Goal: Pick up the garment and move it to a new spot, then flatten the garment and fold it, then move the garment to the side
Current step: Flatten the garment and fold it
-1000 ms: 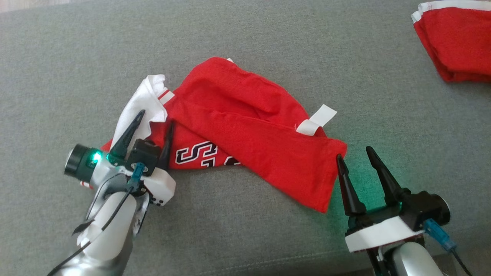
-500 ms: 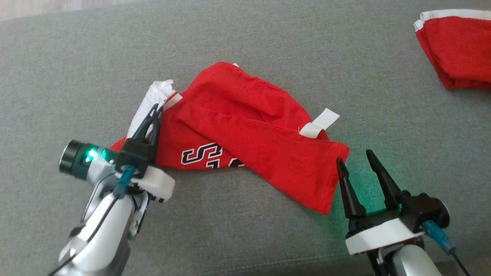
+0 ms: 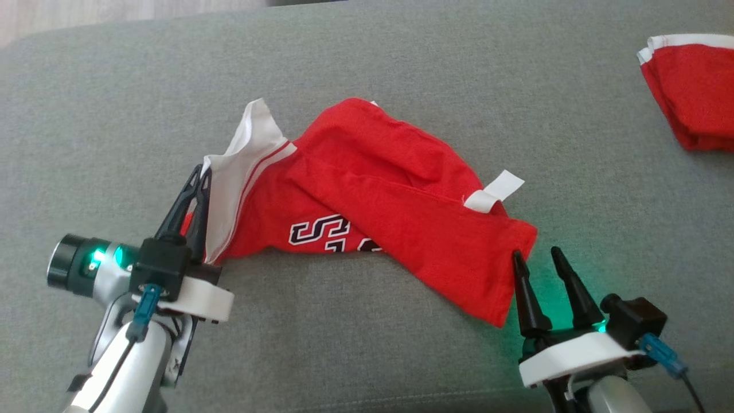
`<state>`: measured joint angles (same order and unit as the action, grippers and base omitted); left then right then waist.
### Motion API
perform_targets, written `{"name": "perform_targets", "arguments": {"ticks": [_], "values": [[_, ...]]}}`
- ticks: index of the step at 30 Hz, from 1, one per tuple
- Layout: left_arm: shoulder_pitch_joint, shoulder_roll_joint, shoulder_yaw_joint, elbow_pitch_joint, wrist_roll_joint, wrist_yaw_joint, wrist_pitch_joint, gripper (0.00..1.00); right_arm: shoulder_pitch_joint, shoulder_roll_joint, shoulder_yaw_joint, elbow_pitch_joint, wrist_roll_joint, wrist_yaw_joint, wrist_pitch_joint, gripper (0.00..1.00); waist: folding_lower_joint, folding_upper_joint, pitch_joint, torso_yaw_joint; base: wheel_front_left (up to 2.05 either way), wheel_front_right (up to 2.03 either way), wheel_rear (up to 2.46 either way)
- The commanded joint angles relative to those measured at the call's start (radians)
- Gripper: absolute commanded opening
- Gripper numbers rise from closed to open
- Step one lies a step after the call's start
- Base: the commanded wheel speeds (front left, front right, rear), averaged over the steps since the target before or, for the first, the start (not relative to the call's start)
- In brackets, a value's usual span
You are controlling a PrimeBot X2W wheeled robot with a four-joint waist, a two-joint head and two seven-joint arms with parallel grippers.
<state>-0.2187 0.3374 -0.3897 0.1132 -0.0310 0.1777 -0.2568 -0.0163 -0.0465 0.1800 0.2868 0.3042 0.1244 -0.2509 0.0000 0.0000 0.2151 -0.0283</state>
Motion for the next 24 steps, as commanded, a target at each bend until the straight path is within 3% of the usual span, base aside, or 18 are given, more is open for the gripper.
{"name": "perform_targets", "arguments": {"ticks": [1, 4, 7, 9, 11, 12, 18, 24], "values": [[-0.028, 0.03, 0.044, -0.037, -0.008, 0.009, -0.005, 0.0, -0.039, -0.004, 0.027, -0.013, 0.011, 0.006, -0.011, 1.0, 0.0, 0.0, -0.005, 0.005, 0.0, 0.0, 0.0], [-0.028, 0.029, 0.04, -0.036, -0.008, 0.008, -0.005, 0.0, -0.059, -0.011, 0.048, 0.017, 0.02, 0.006, -0.011, 1.0, 0.0, 0.0, -0.011, 0.011, 0.0, 0.0, 0.0], [-0.028, 0.029, 0.036, -0.035, -0.008, 0.008, -0.005, 0.0, -0.077, -0.014, 0.046, 0.032, 0.032, 0.006, -0.011, 0.91, 0.0, 0.0, -0.017, 0.015, 0.0, 0.0, 0.0], [-0.028, 0.031, 0.035, -0.034, -0.008, 0.007, -0.005, 0.0, -0.089, -0.013, 0.052, 0.044, 0.04, 0.006, -0.011, 0.69, 0.0, 0.0, -0.021, 0.017, 0.0, 0.0, 0.0], [-0.027, 0.033, 0.035, -0.031, -0.009, 0.007, -0.005, 0.0, -0.101, -0.013, 0.06, 0.058, 0.048, 0.006, -0.011, 0.29, 0.0, 0.0, -0.025, 0.02, 0.0, 0.0, 0.0], [-0.026, 0.034, 0.035, -0.029, -0.009, 0.008, -0.005, 0.0, -0.106, -0.013, 0.064, 0.066, 0.053, 0.006, -0.011, 0.0, 0.0, 0.0, -0.027, 0.021, 0.0, 0.0, 0.0], [-0.023, 0.043, 0.05, -0.038, -0.012, 0.021, -0.005, 0.0, -0.123, -0.03, 0.032, 0.051, 0.038, 0.006, -0.011, 0.0, 0.0, 0.0, -0.039, 0.026, 0.0, 0.0, 0.0], [-0.042, 0.055, 0.117, -0.161, -0.067, 0.015, -0.005, 0.0, -0.126, -0.07, -0.056, -0.102, 0.006, 0.006, -0.011, 0.0, 0.0, 0.0, -0.058, 0.025, 0.0, 0.0, 0.0]]}}
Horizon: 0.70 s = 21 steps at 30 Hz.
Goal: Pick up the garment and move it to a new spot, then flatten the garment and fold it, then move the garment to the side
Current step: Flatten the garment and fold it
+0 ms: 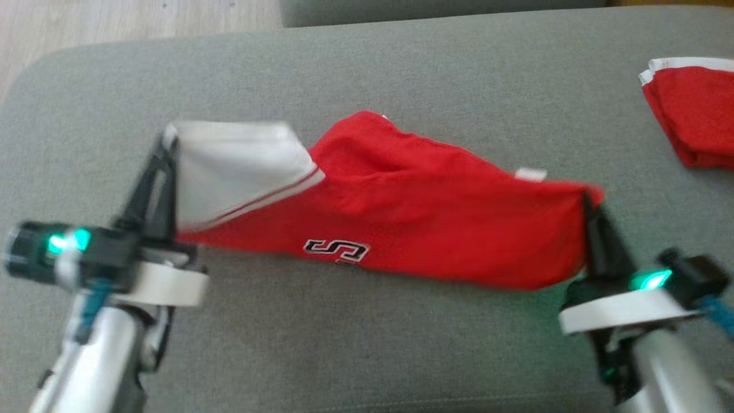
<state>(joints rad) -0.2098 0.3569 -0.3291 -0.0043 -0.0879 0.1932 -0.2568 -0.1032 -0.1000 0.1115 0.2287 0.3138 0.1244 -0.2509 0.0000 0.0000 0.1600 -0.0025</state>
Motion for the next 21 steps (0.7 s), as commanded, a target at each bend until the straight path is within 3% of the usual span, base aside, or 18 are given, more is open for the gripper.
{"name": "perform_targets", "arguments": {"ticks": [1, 7, 13, 16, 21], "values": [[-0.06, 0.04, 0.074, -0.071, -0.029, -0.01, -0.005, 0.0, -0.046, -0.03, 0.001, -0.077, -0.004, 0.006, -0.011, 0.0, 0.0, 0.0, -0.006, -0.003, 0.0, 0.0, 0.0], [-0.192, 0.112, 0.153, -0.174, -0.095, -0.088, 0.005, 0.0, -0.163, -0.147, -0.03, -0.225, 0.019, 0.006, -0.011, 0.0, 0.0, 0.0, -0.001, -0.012, 0.0, 0.0, 0.0], [-0.514, 0.158, 0.14, -0.077, -0.137, -0.211, 0.084, 0.0, -0.463, -0.259, 0.025, -0.186, 0.087, 0.006, 0.032, 0.0, 0.0, 0.0, 0.089, -0.017, 0.0, 0.0, 0.0], [-0.656, 0.149, 0.119, -0.003, -0.138, -0.247, 0.087, 0.0, -0.595, -0.285, 0.056, -0.131, 0.107, 0.006, 0.049, 0.0, 0.0, 0.0, 0.139, -0.013, 0.0, 0.0, 0.0], [-1.008, 0.069, 0.08, 0.225, -0.111, -0.269, 0.029, 0.0, -0.913, -0.324, 0.119, 0.057, 0.128, 0.006, 0.049, 0.0, 0.0, 0.0, 0.253, 0.007, 0.0, 0.0, 0.0]]}}
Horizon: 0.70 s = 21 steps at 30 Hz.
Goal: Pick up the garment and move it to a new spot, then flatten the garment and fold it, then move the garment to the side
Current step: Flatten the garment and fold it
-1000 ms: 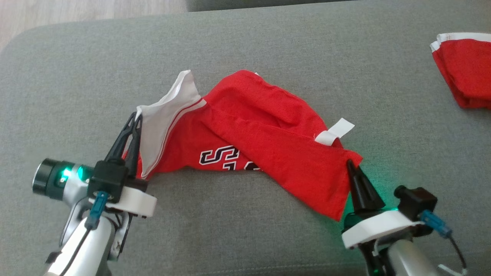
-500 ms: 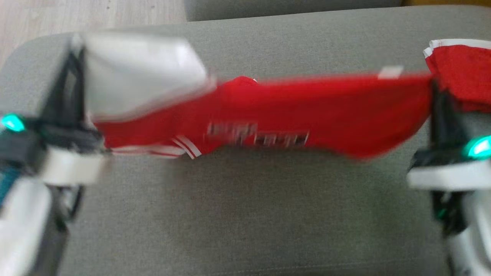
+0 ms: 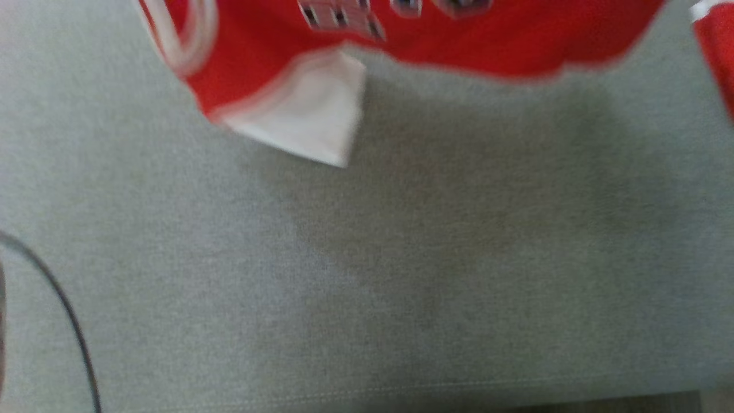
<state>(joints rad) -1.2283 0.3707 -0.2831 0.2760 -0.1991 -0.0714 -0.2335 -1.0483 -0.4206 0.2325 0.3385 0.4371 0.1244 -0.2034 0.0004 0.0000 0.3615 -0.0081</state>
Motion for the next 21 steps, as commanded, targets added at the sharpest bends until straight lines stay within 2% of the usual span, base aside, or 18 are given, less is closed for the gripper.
{"name": "perform_targets", "arguments": {"ticks": [1, 5, 9, 11, 17, 18, 19, 21], "values": [[-0.051, 0.037, 0.032, -0.009, 0.009, 0.001, -0.005, 0.0, -0.028, -0.008, 0.014, -0.013, 0.002, 0.006, -0.005, 0.0, -0.0004, 0.0, 0.07, 0.014, 0.0, 0.0, 0.0], [-0.267, -0.014, 0.026, 0.123, 0.063, 0.026, -0.027, 0.0, -0.236, -0.01, 0.041, 0.127, -0.013, 0.006, -0.04, 0.0, -0.0004, 0.0, 0.128, 0.013, 0.0, 0.0, 0.0], [-0.38, -0.035, 0.045, 0.069, 0.115, 0.048, -0.028, 0.0, -0.37, -0.017, 0.049, 0.209, -0.037, 0.006, -0.056, 0.0, -0.0004, 0.0, 0.169, 0.014, 0.0, 0.0, 0.0], [-0.395, -0.043, 0.06, 0.027, 0.124, 0.052, -0.028, 0.0, -0.407, -0.025, 0.039, 0.21, -0.047, 0.006, -0.058, 0.0, -0.0004, 0.0, 0.186, 0.019, 0.0, 0.0, 0.0], [-0.282, -0.074, 0.091, -0.05, 0.086, -0.001, -0.028, 0.0, -0.379, -0.033, 0.013, 0.164, -0.054, 0.006, -0.058, 0.0, -0.0004, 0.0, 0.211, 0.042, 0.0, 0.0, 0.0], [-0.203, -0.082, 0.1, -0.063, 0.073, -0.017, -0.028, 0.0, -0.359, -0.031, 0.043, 0.201, -0.038, 0.006, -0.058, 0.0, -0.0004, 0.0, 0.204, 0.051, 0.0, 0.0, 0.0], [-0.203, -0.082, 0.1, -0.063, 0.073, -0.017, -0.028, 0.0, -0.359, -0.031, 0.043, 0.201, -0.038, 0.006, -0.058, 0.0, -0.0004, 0.0, 0.204, 0.051, 0.0, 0.0, 0.0], [-0.072, -0.091, 0.119, -0.092, 0.056, -0.033, -0.028, 0.0, -0.249, -0.032, 0.101, 0.195, 0.004, 0.006, -0.058, 0.0, -0.0004, 0.0, 0.187, 0.061, 0.0, 0.0, 0.0]]}}
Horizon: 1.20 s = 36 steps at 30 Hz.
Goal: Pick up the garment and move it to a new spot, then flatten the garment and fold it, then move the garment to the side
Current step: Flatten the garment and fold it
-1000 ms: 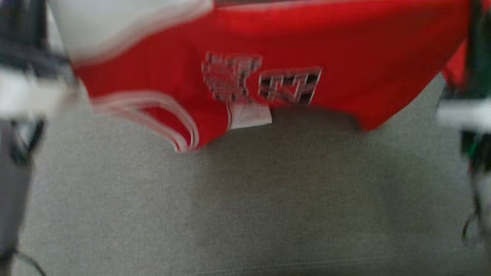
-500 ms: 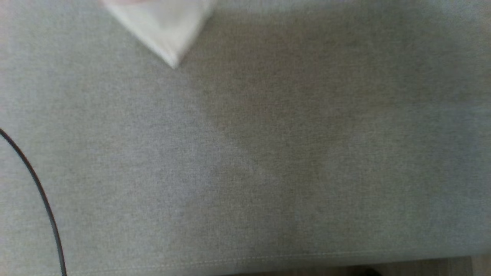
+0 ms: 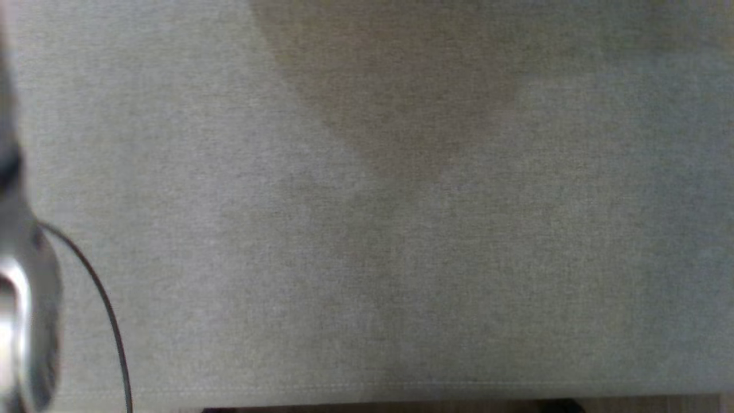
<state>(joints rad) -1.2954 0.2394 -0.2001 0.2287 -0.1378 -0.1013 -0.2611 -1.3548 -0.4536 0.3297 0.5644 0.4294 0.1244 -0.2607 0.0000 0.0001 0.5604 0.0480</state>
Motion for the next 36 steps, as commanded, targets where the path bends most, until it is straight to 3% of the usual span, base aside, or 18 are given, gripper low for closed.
{"name": "perform_targets", "arguments": {"ticks": [1, 7, 16, 23, 31, 36], "values": [[0.045, 0.038, 0.042, -0.056, -0.009, -0.008, -0.001, 0.0, 0.099, 0.003, 0.009, -0.04, 0.02, 0.006, -0.001, 0.0, 0.0, -0.0001, -0.025, 0.005, 0.0, 0.0, 0.0], [0.358, 0.033, 0.06, -0.139, -0.053, -0.025, -0.001, 0.0, 0.348, 0.009, 0.034, -0.101, 0.092, 0.006, -0.001, 0.0, 0.0, -0.0001, -0.145, 0.001, 0.0, 0.0, 0.0], [0.887, 0.063, 0.073, -0.264, -0.13, -0.029, -0.001, 0.0, 0.728, -0.043, 0.061, -0.237, 0.197, 0.006, -0.001, 0.0, 0.0, -0.0001, -0.337, 0.002, 0.0, 0.0, 0.0], [1.151, 0.059, 0.073, -0.35, -0.155, -0.029, -0.001, 0.0, 0.965, -0.076, 0.042, -0.334, 0.229, 0.006, -0.001, 0.0, 0.0, -0.0001, -0.403, 0.012, 0.0, 0.0, 0.0], [1.367, 0.045, 0.055, -0.457, -0.169, -0.027, -0.001, 0.0, 1.209, -0.096, -0.021, -0.438, 0.242, 0.006, 0.0, 0.0, 0.0, -0.0001, -0.404, 0.011, 0.0, 0.0, 0.0], [1.324, 0.023, 0.054, -0.44, -0.173, -0.021, -0.001, 0.0, 1.214, -0.058, -0.066, -0.431, 0.232, 0.006, 0.009, 0.0, 0.0, -0.0001, -0.357, 0.003, 0.0, 0.0, 0.0]]}}
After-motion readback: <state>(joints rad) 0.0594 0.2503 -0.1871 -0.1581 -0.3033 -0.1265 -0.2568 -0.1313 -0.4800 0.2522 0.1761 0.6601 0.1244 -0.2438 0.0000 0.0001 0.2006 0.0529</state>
